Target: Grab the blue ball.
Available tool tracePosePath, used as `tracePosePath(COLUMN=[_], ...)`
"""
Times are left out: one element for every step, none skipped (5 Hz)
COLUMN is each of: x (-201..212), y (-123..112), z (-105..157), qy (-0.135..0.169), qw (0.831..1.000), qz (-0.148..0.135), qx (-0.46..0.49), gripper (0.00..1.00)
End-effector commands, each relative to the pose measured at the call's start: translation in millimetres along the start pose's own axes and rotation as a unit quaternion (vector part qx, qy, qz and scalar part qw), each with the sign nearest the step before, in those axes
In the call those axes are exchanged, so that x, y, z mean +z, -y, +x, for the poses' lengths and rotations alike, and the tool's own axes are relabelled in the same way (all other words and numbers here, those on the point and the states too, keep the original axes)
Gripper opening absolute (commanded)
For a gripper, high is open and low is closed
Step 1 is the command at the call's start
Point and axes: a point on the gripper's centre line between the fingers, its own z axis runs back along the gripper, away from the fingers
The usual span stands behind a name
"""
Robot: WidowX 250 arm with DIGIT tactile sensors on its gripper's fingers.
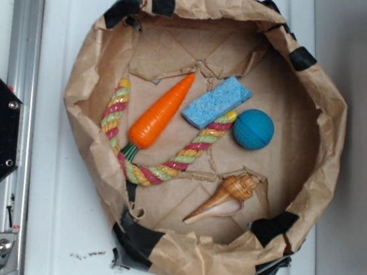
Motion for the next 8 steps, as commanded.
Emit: tracePosePath(x=[0,-36,-57,-82,-119,-148,-186,-199], y=[0,-12,-26,-35,-41,-44,-37,-25], z=[0,47,97,125,153,162,187,204], qy=[0.000,0.136,0.170,0.161,0.120,0.094,0.120,0.203], qw=[1.000,0.980,0.972,0.975,0.983,0.986,0.974,0.948], qz=[0.000,0.084,0.075,0.058,0.041,0.035,0.039,0.074], qx=[0.000,-0.122,-0.146,-0.143,-0.130,-0.137,-0.188,-0.232], gripper=[1.00,1.00,1.00,1.00,1.00,1.00,1.00,1.00])
